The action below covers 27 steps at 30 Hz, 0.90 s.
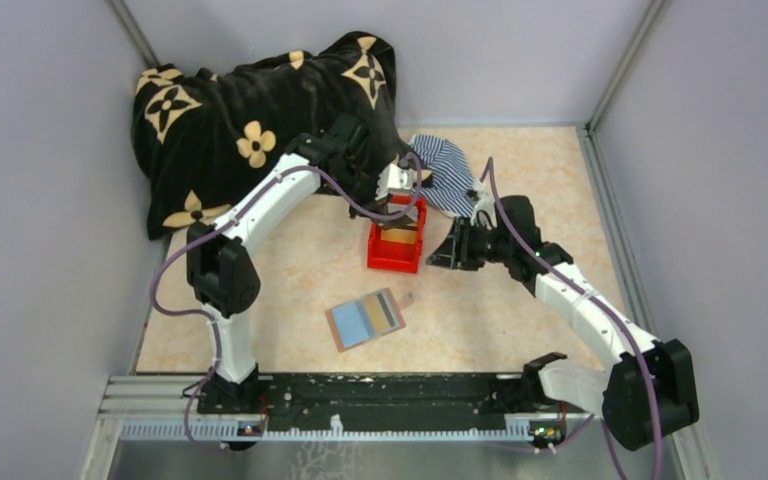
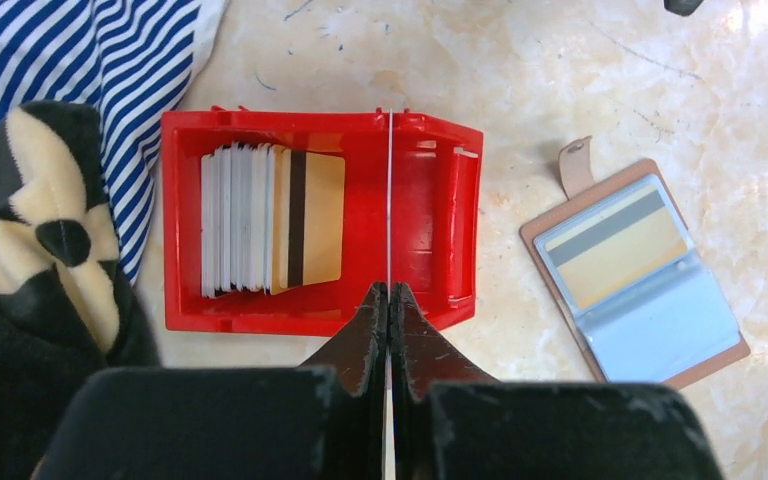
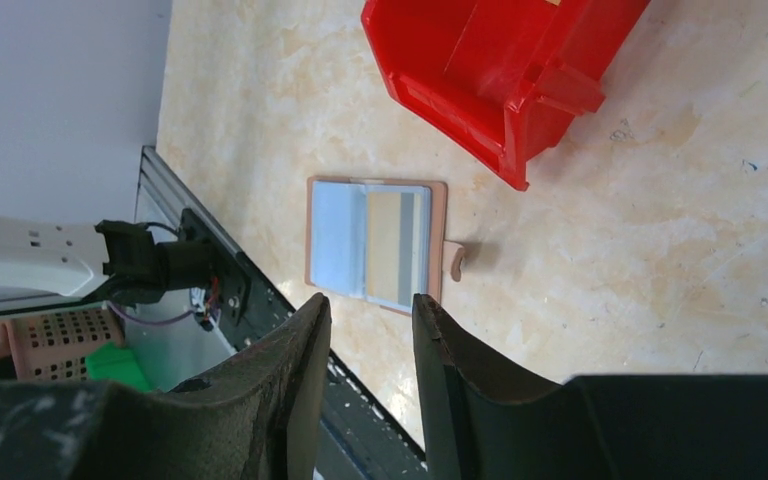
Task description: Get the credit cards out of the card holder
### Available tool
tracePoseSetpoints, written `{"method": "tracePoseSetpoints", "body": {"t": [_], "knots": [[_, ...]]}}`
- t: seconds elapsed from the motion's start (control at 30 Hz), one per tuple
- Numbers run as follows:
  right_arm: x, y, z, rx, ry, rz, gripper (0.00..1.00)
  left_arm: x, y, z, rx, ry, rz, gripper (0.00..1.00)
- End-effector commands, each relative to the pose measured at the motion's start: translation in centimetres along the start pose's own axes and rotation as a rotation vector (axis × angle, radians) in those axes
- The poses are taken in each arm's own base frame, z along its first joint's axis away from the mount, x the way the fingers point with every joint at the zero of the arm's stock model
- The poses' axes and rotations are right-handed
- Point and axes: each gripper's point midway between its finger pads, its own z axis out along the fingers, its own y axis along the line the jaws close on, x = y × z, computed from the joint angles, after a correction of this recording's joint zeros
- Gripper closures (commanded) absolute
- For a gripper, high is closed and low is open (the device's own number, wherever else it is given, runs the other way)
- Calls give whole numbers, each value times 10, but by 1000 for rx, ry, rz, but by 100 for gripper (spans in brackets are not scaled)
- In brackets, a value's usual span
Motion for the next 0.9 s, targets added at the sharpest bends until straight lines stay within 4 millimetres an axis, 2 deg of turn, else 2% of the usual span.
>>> {"method": "tracePoseSetpoints", "body": {"t": [0.0, 0.13, 0.3, 0.63, 0.87], "knots": [[-5, 2, 0, -26, -30, -26, 64, 16, -7, 13, 55, 66, 46, 100], [-1, -1, 0, -23, -26, -23, 64, 29, -9, 27, 99, 102, 25, 100], [1, -5, 1, -20, -25, -18, 63, 39, 1, 37, 103, 140, 37, 100], [3, -11, 3, -17, -16, -10, 64, 43, 13, 55, 79, 191, 78, 100], [5, -13, 3, -17, -10, -4, 64, 52, 10, 66, 97, 249, 111, 100]]}}
